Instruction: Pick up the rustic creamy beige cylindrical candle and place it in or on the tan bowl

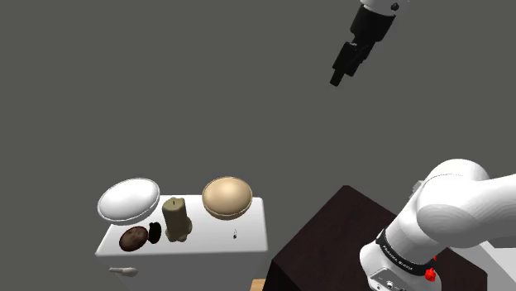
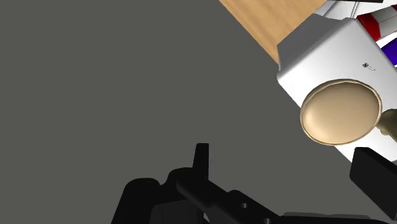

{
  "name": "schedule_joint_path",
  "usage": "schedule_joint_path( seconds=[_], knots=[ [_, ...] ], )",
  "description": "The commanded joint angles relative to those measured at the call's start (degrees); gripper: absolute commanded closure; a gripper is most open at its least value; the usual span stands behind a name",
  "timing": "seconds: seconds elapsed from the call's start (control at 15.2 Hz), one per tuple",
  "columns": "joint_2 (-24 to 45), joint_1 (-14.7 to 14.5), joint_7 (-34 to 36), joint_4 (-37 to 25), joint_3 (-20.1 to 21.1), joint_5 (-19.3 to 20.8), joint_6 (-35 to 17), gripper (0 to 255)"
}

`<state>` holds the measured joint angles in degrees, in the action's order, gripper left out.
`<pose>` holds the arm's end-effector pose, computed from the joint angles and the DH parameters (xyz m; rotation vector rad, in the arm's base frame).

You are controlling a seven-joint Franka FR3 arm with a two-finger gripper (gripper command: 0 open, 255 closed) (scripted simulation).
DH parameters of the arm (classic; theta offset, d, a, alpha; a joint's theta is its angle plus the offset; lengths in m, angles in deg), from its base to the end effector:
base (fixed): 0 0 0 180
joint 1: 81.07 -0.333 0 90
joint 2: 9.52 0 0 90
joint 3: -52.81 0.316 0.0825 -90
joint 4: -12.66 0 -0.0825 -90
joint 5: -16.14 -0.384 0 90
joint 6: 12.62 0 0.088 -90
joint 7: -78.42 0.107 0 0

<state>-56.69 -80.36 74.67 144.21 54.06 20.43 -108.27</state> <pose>0.3056 -0.0017 0.6406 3.0286 0.1053 0.2944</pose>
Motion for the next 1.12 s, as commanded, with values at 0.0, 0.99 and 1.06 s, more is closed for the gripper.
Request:
schedule_joint_path(
  seconds=[0.0,0.99,1.06],
  knots=[
    [0.00,0.00,0.00,0.00,0.00,0.00,0.00,0],
    [14.42,-5.29,8.84,9.27,9.94,-6.33,-23.40,0],
    [15.91,-5.57,9.44,9.35,10.66,-6.56,-24.98,0]
  ],
)
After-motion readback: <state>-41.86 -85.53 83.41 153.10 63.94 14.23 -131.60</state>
